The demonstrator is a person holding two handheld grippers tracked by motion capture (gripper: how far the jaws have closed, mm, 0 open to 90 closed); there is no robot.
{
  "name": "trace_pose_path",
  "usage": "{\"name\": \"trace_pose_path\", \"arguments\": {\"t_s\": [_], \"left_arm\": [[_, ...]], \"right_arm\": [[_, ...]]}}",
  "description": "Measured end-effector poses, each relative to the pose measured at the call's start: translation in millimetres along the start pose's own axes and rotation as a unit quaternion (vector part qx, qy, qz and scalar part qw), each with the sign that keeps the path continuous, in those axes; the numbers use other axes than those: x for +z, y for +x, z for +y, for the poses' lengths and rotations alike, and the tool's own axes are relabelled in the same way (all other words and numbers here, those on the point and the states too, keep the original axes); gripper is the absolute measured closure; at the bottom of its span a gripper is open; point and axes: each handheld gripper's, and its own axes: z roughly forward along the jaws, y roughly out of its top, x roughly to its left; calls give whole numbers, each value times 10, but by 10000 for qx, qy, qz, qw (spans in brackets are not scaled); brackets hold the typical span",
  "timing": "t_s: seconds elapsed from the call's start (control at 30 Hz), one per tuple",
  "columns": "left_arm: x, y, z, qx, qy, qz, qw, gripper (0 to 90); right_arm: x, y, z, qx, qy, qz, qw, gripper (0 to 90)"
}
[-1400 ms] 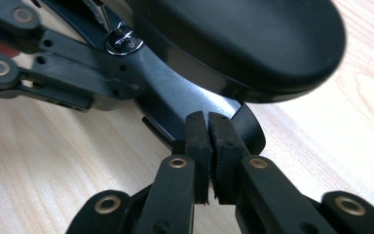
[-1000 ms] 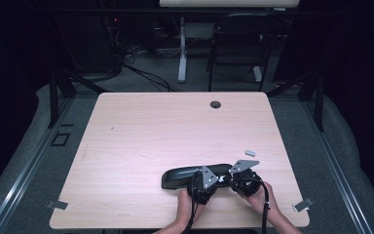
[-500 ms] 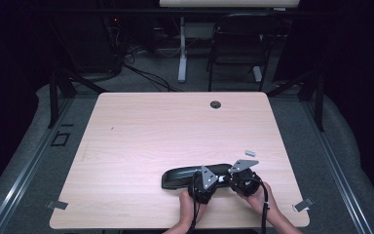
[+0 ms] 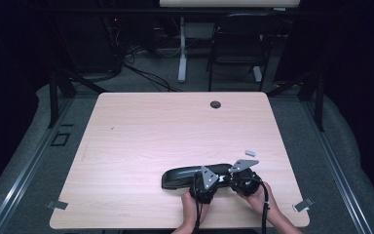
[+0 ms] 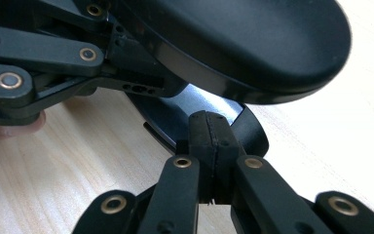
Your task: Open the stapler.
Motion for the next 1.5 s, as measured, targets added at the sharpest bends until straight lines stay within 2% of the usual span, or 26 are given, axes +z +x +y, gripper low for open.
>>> {"name": "trace_pose_path", "arguments": {"t_s": [0.17, 0.23, 0.27, 0.3, 0.4, 0.6, 0.67, 0.8, 0.87, 1.0, 1.17, 1.5], "left_arm": [[3, -5, 8, 18, 18, -15, 10000, 900], [2, 3, 19, -128, 26, -88, 9999, 900], [2, 3, 19, -128, 26, -88, 9999, 900], [6, -2, 21, -256, 8, -111, 9996, 900], [13, -15, 16, -328, -37, -71, 9994, 900], [25, -30, 25, -284, -41, -81, 9996, 900], [29, -31, 37, -202, -2, -121, 9997, 900], [31, -31, 36, -257, -28, -148, 9996, 900], [32, -28, 26, -418, -100, -181, 9989, 900], [33, -34, 15, -570, -207, -161, 9980, 900], [30, -33, 18, -499, -172, -107, 9985, 900], [28, -28, 0, -559, -254, -80, 9981, 900]], "right_arm": [[-2, 1, 0, -14, 27, -33, 10000, 900], [-1, 13, 9, -41, 60, -72, 9999, 900], [-1, 13, 9, -41, 60, -72, 9999, 900], [-2, 19, 11, -51, 68, -73, 9999, 900], [-6, -4, 2, -7, 69, -43, 10000, 900], [1, -15, -4, 102, -3, 14, 9999, 900], [-3, -21, -3, 96, 25, 38, 9999, 900], [0, -43, -7, 170, -7, 110, 9998, 900], [-1, -46, -8, 187, -1, 122, 9997, 900], [-6, -37, -4, 134, 45, 65, 9999, 900], [-1, -37, -23, 110, -60, 92, 9999, 900], [-2, -31, -18, 94, -29, 53, 9999, 900]]}}
